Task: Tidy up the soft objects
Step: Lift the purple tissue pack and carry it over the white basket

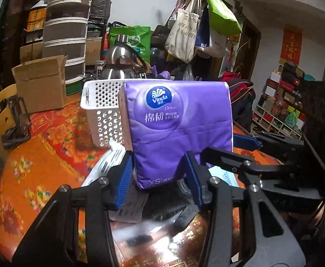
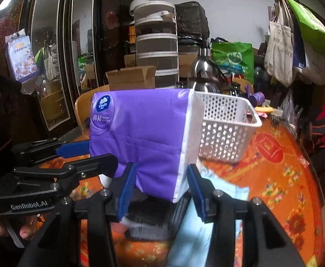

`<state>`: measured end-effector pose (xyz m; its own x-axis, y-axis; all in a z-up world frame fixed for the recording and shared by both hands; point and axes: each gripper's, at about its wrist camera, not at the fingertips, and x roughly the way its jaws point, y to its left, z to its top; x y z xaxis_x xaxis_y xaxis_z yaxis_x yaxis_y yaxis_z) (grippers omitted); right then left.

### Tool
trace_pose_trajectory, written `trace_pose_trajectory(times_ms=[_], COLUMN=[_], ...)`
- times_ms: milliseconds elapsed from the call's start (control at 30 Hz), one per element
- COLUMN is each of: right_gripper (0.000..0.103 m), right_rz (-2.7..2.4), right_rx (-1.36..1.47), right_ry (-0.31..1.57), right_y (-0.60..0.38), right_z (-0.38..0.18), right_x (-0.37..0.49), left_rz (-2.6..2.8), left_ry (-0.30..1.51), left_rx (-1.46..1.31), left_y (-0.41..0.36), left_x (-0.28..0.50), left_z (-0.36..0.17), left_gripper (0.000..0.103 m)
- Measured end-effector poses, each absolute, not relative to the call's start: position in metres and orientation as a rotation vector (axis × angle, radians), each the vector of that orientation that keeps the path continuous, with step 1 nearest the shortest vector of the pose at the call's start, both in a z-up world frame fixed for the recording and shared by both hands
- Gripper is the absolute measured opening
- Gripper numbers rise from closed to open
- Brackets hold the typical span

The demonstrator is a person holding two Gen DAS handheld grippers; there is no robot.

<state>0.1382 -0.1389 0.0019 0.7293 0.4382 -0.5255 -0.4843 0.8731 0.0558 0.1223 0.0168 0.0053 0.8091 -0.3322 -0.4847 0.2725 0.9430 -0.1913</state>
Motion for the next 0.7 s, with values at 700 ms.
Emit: trace_pose_trajectory(times_ms=[700], right_gripper=[0.046], right_rz=[0.519], right_rx=[-0.087], right_ry=[0.553], right_y=[-0.152], right_z=[0.061], right_x=[0.257], left_rz=[-0.356], left_ry=[0.638], left_rx=[-0.130], left_y=[0.017], left_x=[0.297], left_z=[0.072], left_gripper=[0.042])
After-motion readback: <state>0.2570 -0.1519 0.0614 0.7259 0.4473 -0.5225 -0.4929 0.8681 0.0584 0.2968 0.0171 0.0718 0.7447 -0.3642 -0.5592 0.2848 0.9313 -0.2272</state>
